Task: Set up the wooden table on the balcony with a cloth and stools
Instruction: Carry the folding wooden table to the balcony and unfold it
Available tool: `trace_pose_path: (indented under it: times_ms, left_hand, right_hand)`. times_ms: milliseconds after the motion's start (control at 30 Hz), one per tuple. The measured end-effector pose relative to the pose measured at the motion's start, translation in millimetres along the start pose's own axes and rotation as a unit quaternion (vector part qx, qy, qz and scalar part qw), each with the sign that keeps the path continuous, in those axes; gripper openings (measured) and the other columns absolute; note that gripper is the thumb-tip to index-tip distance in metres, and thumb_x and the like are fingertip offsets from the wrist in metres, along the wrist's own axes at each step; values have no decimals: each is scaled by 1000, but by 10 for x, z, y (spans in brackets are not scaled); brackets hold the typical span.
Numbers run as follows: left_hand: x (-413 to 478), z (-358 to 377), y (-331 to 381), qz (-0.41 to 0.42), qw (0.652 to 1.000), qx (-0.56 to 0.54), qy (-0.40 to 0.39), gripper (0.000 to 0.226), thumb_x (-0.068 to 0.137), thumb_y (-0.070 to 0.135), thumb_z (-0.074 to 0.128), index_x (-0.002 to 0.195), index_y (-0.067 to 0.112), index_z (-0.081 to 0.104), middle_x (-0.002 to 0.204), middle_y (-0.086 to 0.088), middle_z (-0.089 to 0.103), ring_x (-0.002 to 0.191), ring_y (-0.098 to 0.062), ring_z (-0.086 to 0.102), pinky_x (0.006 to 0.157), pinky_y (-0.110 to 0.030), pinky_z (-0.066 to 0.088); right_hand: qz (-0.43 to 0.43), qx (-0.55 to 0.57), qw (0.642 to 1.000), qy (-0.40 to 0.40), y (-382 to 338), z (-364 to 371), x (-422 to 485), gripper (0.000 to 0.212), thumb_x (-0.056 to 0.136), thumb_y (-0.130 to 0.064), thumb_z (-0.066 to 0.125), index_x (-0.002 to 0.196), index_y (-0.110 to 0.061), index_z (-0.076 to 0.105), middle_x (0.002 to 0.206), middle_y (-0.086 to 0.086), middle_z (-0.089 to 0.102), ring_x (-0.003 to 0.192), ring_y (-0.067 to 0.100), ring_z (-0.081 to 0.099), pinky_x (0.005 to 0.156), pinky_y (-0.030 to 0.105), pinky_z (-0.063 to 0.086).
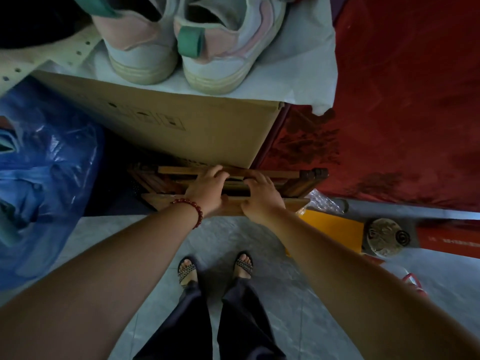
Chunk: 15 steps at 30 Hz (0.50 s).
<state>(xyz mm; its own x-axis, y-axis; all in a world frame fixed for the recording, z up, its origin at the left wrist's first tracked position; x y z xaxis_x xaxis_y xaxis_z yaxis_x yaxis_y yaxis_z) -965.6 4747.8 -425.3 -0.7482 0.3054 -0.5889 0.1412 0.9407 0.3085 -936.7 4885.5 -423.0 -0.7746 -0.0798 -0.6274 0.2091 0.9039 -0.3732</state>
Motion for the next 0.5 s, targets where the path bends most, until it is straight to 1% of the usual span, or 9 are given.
trace_pose_path:
  times_ms: [67,133,167,233,300,367,433,500]
  left_hand:
    - [72,66,-11,-6,1000,27,-13,65,93,5,47,149,20,17,158,1,4,145,-25,6,112,-44,29]
    - [111,134,-12,-17,998,48,-45,70,96,13,46,151,18,3,159,0,-4,146,-24,-4,114,-47,21]
    - [119,165,-9,-22,996,57,-62,74,96,19,49,151,17,0,158,0,-8,146,-25,-6,114,-48,19]
    - [116,202,2,-26,994,66,-79,86,91,29,57,150,16,-3,158,-1,-11,145,-27,-6,113,-48,19]
    - [99,208,11,-23,995,68,-75,93,86,33,63,150,16,-3,157,-1,-10,145,-29,-4,113,-49,23]
    - [55,208,9,-16,995,68,-69,94,85,36,63,150,17,-2,157,0,-10,145,-30,-1,111,-49,26]
    - [-42,238,-7,-13,996,61,-71,95,84,38,62,150,17,-3,157,0,-12,145,-30,-3,111,-47,27]
    - [-163,323,-27,-7,996,55,-64,97,84,39,63,150,18,-5,157,1,-14,145,-28,-8,113,-46,27]
  right_hand:
    - [9,-28,999,-12,51,31,54,78,84,-16,57,151,-15,16,160,-1,0,147,21,0,116,38,23]
    - [20,-53,998,-23,93,33,95,88,86,-15,57,152,-17,0,160,-2,-10,147,21,-8,118,40,14]
    - [25,-64,997,-29,108,40,115,91,86,-16,57,152,-18,-6,159,-2,-13,147,20,-11,119,42,9]
    - [30,-78,996,-34,138,55,138,95,85,-16,59,151,-18,-10,159,-3,-14,147,20,-12,118,45,3]
    - [26,-83,996,-19,154,74,146,98,82,-17,61,151,-17,-7,160,-2,-8,147,21,-9,118,47,3]
    - [21,-84,996,15,154,77,143,98,79,-19,65,151,-15,0,157,0,6,146,24,3,119,47,7]
    - [13,-102,994,47,139,91,134,96,75,-19,68,150,-13,8,149,3,21,139,25,18,118,47,15]
    - [-1,-143,988,61,130,138,117,88,76,-19,66,148,-14,16,141,3,28,132,26,26,116,47,19]
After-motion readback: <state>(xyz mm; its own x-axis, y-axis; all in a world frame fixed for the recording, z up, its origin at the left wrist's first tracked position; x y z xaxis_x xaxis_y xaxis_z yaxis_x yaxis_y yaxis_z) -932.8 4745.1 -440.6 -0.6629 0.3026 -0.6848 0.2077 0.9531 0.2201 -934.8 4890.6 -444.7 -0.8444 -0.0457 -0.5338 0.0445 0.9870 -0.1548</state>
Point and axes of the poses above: each hand's wrist, its own x-axis towards the middle knuckle, its own z-axis out of the palm, y = z × x, the point moved 3 cm from there along x, towards the middle knuckle
